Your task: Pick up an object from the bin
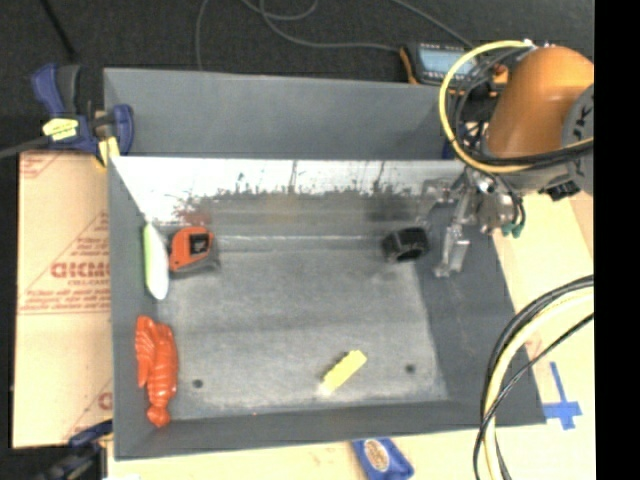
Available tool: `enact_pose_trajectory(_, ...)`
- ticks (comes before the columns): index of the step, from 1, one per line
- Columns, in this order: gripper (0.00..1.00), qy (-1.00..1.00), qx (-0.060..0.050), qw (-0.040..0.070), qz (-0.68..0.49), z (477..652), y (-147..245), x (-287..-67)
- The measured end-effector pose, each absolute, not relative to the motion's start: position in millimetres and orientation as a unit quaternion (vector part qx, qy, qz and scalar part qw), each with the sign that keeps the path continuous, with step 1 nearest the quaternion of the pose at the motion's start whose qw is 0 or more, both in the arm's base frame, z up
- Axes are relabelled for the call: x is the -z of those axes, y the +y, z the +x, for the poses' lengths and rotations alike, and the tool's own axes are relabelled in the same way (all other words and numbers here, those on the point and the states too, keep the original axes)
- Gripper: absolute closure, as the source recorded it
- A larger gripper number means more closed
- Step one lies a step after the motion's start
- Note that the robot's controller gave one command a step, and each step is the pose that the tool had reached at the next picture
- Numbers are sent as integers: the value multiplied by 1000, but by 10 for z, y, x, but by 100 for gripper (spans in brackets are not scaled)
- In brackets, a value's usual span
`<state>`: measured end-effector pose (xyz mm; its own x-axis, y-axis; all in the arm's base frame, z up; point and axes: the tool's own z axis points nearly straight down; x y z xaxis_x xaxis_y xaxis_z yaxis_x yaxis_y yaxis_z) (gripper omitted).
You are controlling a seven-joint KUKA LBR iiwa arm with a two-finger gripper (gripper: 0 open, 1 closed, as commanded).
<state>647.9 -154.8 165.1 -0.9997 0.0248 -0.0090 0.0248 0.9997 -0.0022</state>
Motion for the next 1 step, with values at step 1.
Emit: enact_pose_trajectory(1,0,1000,1,1,14,6467,-1557,-965)
